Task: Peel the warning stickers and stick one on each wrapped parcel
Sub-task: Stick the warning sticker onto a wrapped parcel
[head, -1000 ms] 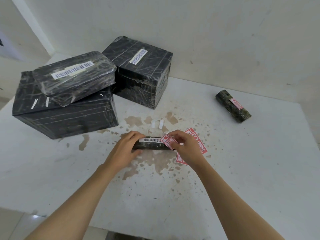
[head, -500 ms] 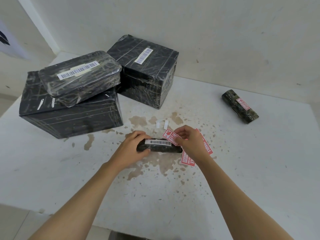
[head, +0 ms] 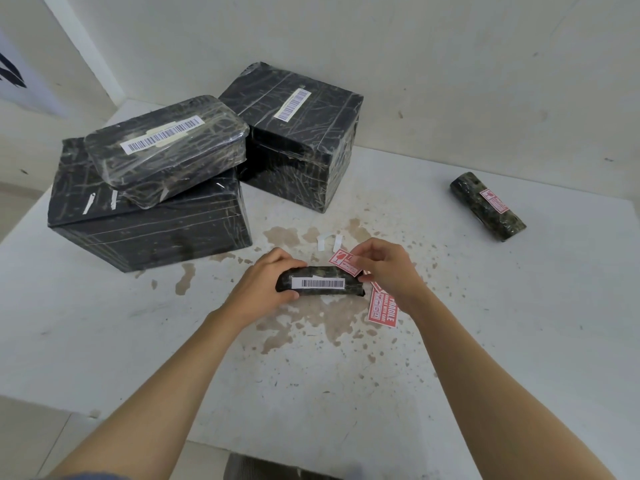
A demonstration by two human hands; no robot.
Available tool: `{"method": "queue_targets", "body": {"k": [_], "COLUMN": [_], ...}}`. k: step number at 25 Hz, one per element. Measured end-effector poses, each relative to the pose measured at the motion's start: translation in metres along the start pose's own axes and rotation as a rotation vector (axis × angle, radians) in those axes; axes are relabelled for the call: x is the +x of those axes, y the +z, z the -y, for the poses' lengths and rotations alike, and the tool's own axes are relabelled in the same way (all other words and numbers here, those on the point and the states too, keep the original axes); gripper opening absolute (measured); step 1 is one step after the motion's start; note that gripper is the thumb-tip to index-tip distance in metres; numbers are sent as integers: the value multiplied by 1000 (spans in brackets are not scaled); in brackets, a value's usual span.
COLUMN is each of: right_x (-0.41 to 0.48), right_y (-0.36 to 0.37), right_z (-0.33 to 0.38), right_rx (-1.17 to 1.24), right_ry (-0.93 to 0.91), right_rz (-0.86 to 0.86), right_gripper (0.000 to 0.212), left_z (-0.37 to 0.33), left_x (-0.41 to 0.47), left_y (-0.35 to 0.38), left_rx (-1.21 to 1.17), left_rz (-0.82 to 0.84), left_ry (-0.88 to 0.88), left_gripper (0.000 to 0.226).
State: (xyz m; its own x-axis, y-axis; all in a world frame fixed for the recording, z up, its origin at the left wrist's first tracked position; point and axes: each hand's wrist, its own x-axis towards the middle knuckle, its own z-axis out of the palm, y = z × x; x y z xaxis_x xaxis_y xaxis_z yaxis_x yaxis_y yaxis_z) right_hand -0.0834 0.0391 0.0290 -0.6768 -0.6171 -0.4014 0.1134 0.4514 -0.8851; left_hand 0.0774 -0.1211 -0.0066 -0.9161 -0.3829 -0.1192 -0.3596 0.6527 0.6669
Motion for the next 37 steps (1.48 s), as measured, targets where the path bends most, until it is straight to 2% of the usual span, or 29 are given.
{"method": "queue_targets", "body": {"k": [3,7,11,15,19,24,28,32,37], "right_x": [0,-1,7,11,11,14,18,26,30], "right_y": [-2,-3,0,3,3,4,6,7,6], "right_z": [2,6,6,10,6,3,3,3,4], "right_rx": [-125,-164,-310,-415,-425,-397,-418,-433,-443], "right_ry": [6,6,-16,20,15,18,-4,-23,-18], "right_rz": [71,53,157,245,222,226,225,220,249], "right_gripper": [12,7,14,7,8,9,8,9,9], "left_z": [3,-3,-10,-10,-10,-16,-22,-21,-17], "left_x": [2,5,4,0,-3,2,9,12,11], "left_y": [-8,-4,5,10,13,28,44,53,59], "left_rx": [52,178,218,247,204,12,-7,-2,43], "left_rz": [-8,-46,-71,-76,-107,-210,-307,-402,-430], "left_ry": [12,24,34,85,92,-21,-131,-108,-70], "left_gripper": [52,44,50,54,51,30,33,28,52]}}
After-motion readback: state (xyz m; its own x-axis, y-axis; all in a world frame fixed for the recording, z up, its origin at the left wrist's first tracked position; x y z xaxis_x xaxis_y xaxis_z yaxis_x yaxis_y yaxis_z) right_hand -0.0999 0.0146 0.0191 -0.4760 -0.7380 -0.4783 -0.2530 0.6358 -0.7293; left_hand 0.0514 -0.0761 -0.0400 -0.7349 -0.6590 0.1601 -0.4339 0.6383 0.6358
